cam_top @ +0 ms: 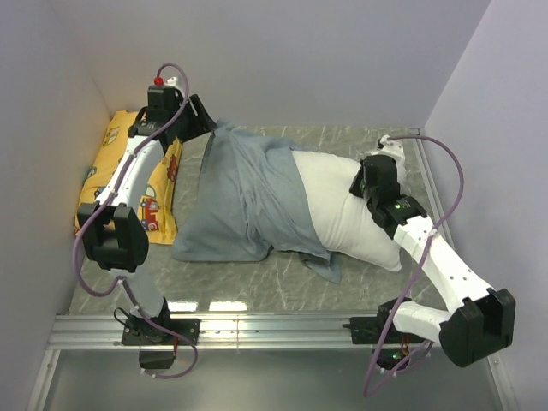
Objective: Remove the pillowcase from the pillow
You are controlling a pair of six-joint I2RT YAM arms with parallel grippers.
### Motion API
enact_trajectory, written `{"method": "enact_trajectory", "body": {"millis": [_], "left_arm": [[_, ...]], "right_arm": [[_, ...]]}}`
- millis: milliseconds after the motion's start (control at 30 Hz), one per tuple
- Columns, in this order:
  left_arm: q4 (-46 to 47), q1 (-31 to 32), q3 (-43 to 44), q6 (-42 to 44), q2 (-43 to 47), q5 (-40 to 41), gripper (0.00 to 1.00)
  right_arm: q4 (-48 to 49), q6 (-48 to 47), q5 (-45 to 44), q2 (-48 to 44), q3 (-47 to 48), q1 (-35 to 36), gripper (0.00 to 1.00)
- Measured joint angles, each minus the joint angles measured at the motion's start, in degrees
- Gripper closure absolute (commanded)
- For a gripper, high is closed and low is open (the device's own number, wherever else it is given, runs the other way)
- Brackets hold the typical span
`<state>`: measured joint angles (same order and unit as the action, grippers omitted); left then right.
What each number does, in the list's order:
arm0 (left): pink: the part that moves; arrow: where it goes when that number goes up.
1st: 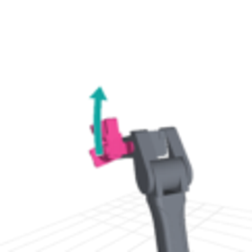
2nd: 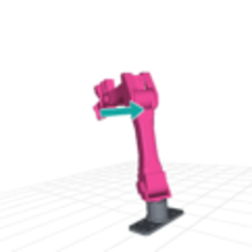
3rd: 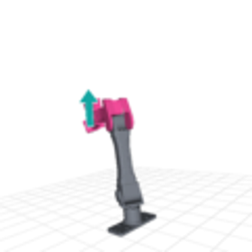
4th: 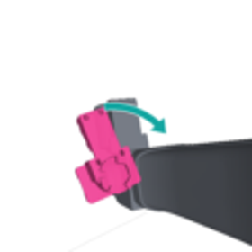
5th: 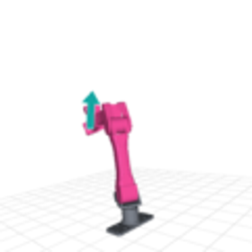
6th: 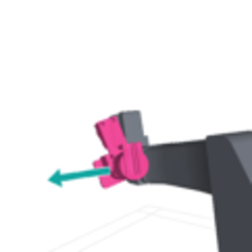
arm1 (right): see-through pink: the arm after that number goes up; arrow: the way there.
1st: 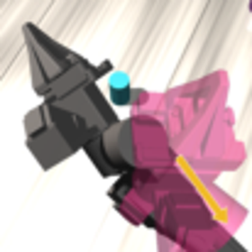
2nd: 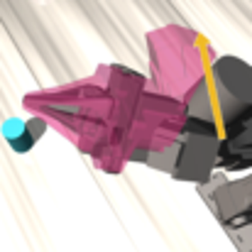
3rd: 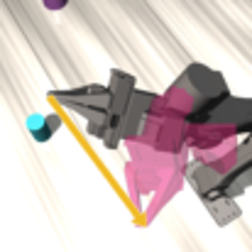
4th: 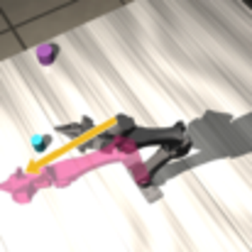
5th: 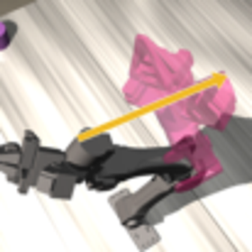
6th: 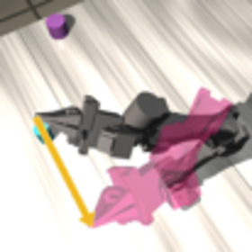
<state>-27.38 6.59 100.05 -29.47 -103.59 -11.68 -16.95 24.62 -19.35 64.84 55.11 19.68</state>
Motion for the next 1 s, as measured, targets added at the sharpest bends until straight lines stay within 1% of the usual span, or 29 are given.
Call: {"method": "enact_trajectory", "body": {"millis": [33, 67, 100, 133, 233, 267, 367, 500, 567, 700, 767, 833, 933, 967, 1000], "left_arm": [[0.35, -0.11, -1.01, 0.35, 1.22, 0.57, 0.22], [0.59, -0.13, -2.14, 0.46, 2.67, 1.29, 0.19], [0.98, -0.02, -3.61, 0.61, 4.57, 2.23, 0.18], [1.33, 0.26, -5.2, 0.79, 6.71, 3.08, 0.18], [2.1, 2.8, -10.88, 1.2, 14.47, 6.03, 0.16], [2.62, 4.13, -12.83, 1.2, 16.7, 6.8, 0.16], [4.68, 11.17, -22.38, 0.9, 26.58, 9.99, 0.16], [9.07, 21.33, -38.47, -1.9, 38.93, 12.76, 0.15], [9.51, 24.41, -44.87, -3.76, 42.6, 14.21, 0.14], [10.99, 29.51, -52.81, -7.17, 44.11, 17.84, 0.14], [12.46, 31.28, -55.25, -8.5, 43.87, 19.06, 0.14], [14.75, 32.35, -57.24, -9.46, 43.56, 19.82, 0.17], [18.18, 33.0, -58.69, -10.49, 41.57, 20.68, 0.35], [19.52, 33.03, -58.69, -10.75, 40.26, 20.98, 0.53], [20.61, 33.05, -58.58, -10.73, 38.71, 21.46, 0.64]], "right_arm": [[0.0, 0.0, -0.07, 0.66, 0.0, -0.09, 0.82], [0.04, 0.11, -0.07, 1.09, 0.0, -0.17, 0.65], [0.13, 0.24, 0.02, 1.36, 0.0, -0.17, 0.56], [0.15, 0.17, 0.0, 1.44, 0.02, -0.17, 0.42], [-0.13, -0.13, -0.07, 1.46, 0.52, -0.15, 0.26], [-0.55, -0.17, -0.07, 1.46, 0.96, -0.07, 0.24], [-2.01, -0.55, -0.07, 1.42, 3.52, 0.44, 0.2], [-4.17, -1.6, 0.26, 0.39, 7.74, 2.78, 0.18], [-5.57, -2.1, -0.59, -1.11, 8.76, 5.51, 0.17], [-8.07, -2.36, -2.03, -6.08, 6.73, 12.37, 0.16], [-8.41, -1.88, -2.67, -9.16, 3.41, 13.88, 0.15], [-8.94, -1.16, -3.89, -12.52, -1.55, 14.36, 0.15], [-8.9, 0.35, -5.31, -15.1, -9.22, 14.47, 0.14], [-8.9, 0.85, -5.44, -14.95, -11.21, 14.47, 0.14], [-8.76, 1.18, -5.49, -14.45, -12.44, 14.47, 0.14]]}}
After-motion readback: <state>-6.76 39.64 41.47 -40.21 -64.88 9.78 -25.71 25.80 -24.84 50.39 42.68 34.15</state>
